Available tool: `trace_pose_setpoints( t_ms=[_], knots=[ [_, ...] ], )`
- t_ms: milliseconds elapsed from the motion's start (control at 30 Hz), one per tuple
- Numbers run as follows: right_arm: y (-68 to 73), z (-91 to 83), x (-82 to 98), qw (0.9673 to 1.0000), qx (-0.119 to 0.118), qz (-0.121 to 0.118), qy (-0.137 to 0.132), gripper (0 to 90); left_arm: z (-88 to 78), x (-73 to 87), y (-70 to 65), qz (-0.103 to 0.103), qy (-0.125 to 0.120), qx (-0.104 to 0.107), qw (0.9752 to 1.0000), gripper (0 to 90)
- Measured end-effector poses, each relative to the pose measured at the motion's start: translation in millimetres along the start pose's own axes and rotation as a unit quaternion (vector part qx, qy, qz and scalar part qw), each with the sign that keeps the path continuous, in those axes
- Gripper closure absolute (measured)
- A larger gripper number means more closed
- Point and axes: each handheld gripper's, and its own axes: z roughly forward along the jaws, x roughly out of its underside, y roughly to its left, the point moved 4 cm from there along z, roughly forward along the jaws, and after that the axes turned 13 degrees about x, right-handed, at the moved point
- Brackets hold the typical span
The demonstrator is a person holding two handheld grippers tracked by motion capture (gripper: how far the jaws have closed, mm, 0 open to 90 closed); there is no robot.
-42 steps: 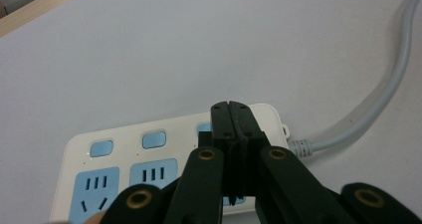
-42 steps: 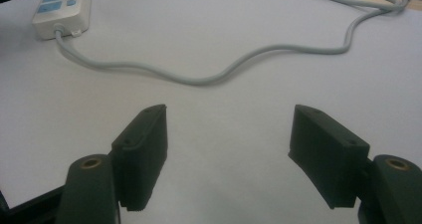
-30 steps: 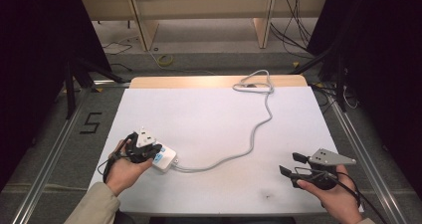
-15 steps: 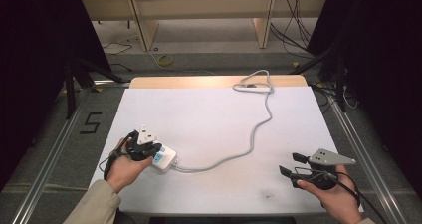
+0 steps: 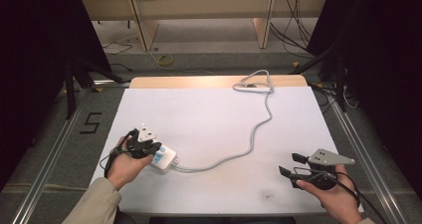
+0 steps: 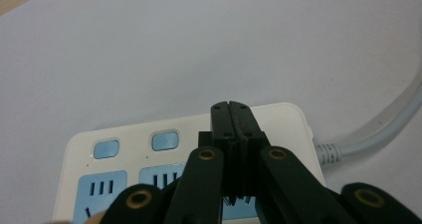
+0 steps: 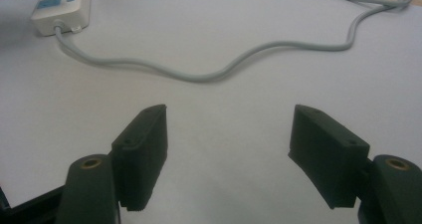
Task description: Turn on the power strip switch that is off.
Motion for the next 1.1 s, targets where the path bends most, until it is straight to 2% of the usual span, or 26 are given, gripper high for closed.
trace_pose_setpoints(
  t_ms=[1033,1100],
  knots=[
    [-0.1,-0.1,0.3,1.0000,0.000,0.000,0.001,31.6,11.3,-3.9,5.6,-0.005,0.020,0.007,0.9998,89.7],
    [-0.2,-0.2,0.0,1.0000,-0.001,0.001,-0.001,31.6,12.9,-4.2,5.7,-0.010,0.021,0.011,0.9997,89.7]
  ],
)
